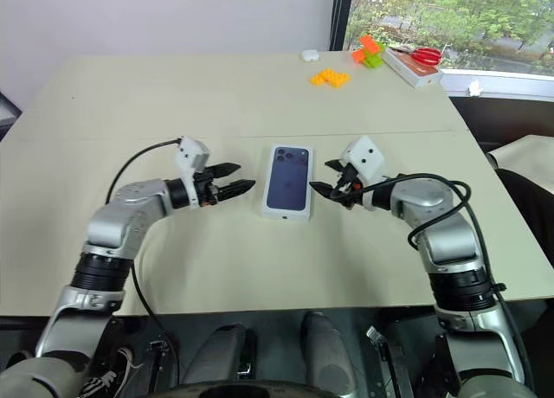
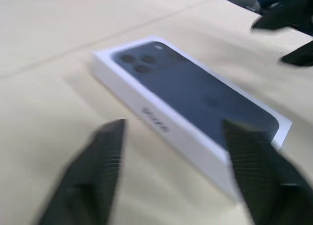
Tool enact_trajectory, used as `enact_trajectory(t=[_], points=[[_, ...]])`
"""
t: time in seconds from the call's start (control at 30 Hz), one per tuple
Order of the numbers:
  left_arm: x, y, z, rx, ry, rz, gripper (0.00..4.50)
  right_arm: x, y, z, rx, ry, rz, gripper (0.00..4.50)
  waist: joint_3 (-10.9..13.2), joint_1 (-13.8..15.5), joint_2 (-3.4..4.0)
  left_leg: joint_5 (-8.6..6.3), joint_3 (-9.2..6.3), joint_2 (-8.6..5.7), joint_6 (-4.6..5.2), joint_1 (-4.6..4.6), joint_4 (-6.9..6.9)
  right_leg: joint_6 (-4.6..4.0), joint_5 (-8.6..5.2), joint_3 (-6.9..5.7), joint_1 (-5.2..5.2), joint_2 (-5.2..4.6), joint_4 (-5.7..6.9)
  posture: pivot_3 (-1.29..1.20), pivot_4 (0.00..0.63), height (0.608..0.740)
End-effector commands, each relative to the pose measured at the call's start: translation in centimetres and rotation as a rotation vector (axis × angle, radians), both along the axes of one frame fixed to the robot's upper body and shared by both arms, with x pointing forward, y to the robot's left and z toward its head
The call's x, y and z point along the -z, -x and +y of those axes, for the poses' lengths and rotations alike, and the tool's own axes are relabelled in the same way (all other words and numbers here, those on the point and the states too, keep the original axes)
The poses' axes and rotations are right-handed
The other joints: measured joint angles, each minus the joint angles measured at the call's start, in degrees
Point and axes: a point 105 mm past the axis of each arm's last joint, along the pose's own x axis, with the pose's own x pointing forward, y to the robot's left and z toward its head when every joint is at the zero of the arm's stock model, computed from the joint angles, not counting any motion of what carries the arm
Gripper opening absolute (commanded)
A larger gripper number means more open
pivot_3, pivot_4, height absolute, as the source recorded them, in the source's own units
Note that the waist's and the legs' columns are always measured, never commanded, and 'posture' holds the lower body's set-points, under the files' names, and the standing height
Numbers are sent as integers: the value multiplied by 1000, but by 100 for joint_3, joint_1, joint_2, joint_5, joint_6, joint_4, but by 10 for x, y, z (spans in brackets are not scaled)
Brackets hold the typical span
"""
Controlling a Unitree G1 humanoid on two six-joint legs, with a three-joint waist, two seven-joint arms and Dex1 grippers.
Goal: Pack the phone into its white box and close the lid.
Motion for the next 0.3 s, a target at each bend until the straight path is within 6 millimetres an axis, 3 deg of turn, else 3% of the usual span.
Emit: enact_trajectory(t=[0.03,0.13,0.23,0.3], points=[[-14,4,36,-14,-3,-52,4500,-7,6,-24,-6,32,-15,4438,0,-2,0,-1,1,0,2,1,-2,0,-2,0,0,0,-1,0,150,740],[-15,4,40,-12,-6,-57,4500,-7,6,-27,-12,46,-19,4438,0,7,0,-3,8,-1,5,-1,-1,-13,-13,2,-1,-7,-2,0,150,740],[-10,11,86,-103,-85,-59,4500,-10,11,-52,29,70,-24,4438,2,9,-3,-3,11,-1,5,-1,2,-12,-13,5,-1,-8,-3,0,150,740],[-11,17,99,-114,-75,-44,4500,-11,17,-56,15,75,-26,4438,2,4,-3,-5,11,1,7,-3,-2,-9,-16,5,-5,-7,-2,0,150,740]])
